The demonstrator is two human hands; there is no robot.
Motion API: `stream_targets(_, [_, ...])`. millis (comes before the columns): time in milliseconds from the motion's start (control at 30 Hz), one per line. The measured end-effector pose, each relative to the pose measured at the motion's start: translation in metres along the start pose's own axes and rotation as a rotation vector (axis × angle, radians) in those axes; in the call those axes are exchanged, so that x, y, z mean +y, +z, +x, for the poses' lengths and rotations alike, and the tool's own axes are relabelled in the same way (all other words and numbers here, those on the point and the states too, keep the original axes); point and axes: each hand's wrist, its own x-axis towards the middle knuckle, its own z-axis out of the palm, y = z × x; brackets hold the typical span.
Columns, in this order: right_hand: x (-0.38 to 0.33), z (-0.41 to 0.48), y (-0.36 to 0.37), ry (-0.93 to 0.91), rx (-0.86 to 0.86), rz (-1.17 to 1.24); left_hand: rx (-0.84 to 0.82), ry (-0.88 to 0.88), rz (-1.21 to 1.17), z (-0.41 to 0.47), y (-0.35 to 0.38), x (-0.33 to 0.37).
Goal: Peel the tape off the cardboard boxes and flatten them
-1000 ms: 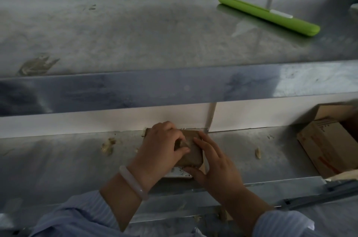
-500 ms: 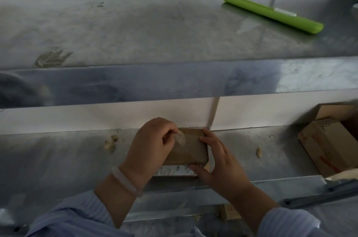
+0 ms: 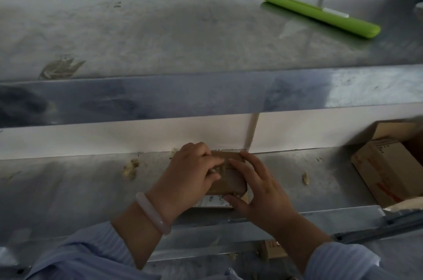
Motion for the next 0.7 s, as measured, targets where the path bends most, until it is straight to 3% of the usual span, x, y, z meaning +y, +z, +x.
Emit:
stream_targets(300, [0.003, 0.001, 0.002, -0.070, 0.001, 0.073, 0.113, -0.049, -0.053, 0.001, 0.003, 0.008])
stream_targets(467, [0.014, 0.001, -0.013, -0.046, 0.007, 0.160, 0.376, -0.479, -0.556, 0.004, -0.006, 0.000])
stream_targets(533, [0.015, 0.001, -0.019, -0.043, 0.006, 0.125, 0.432, -0.558, -0.669, 0.002, -0.007, -0.004])
stream_targets(600, [0.014, 0.003, -0.021, -0.074, 0.004, 0.063, 0.437, -0.470, -0.577, -0.003, -0.008, -0.006])
stream_targets(700, [0.010, 0.005, -0.021, -0.104, 0.026, 0.014, 0.362, -0.128, -0.124, -0.009, -0.009, -0.013])
